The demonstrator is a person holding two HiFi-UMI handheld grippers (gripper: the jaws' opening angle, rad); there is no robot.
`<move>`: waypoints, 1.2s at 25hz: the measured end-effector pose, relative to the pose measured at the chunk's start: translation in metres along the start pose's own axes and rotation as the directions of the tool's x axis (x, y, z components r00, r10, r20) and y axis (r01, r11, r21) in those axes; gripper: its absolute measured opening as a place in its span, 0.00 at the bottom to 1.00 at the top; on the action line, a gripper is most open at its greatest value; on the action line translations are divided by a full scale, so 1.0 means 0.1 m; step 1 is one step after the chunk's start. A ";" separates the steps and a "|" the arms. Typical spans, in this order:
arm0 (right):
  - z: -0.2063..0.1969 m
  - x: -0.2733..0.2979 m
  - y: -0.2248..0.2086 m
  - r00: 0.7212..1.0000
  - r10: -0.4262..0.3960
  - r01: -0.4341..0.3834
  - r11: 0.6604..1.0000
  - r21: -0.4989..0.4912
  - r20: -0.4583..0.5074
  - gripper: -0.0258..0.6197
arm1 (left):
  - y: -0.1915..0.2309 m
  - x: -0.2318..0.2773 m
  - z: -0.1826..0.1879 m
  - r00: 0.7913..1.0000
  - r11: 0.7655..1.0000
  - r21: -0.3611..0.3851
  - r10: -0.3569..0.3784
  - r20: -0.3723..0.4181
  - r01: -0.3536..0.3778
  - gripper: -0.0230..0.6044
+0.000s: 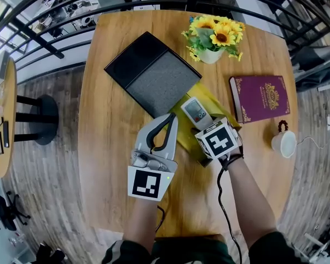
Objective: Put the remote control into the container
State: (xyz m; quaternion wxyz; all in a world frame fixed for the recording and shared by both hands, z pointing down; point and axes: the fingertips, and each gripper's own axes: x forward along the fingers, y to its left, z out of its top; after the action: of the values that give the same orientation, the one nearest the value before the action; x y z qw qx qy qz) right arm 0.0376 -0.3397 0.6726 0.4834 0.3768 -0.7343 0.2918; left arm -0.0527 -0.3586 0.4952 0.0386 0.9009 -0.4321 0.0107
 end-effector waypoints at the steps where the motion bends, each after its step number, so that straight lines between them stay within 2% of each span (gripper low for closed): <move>1: 0.00 0.00 0.00 1.000 0.001 -0.001 1.000 -0.001 -0.001 0.48 | 0.00 0.00 0.00 1.000 1.000 -0.002 0.001 0.000 -0.001 0.03; 30: 0.02 0.00 0.00 0.999 0.015 -0.016 1.000 -0.023 -0.041 0.48 | 0.07 0.02 -0.06 1.000 1.000 -0.012 0.012 -0.006 -0.012 0.03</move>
State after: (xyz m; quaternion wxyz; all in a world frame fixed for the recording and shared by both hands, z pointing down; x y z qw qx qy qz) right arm 0.0364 -0.3416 0.6722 0.5004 0.3592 -0.7305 0.2948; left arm -0.0571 -0.3641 0.5016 0.0453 0.8981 -0.4374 0.0108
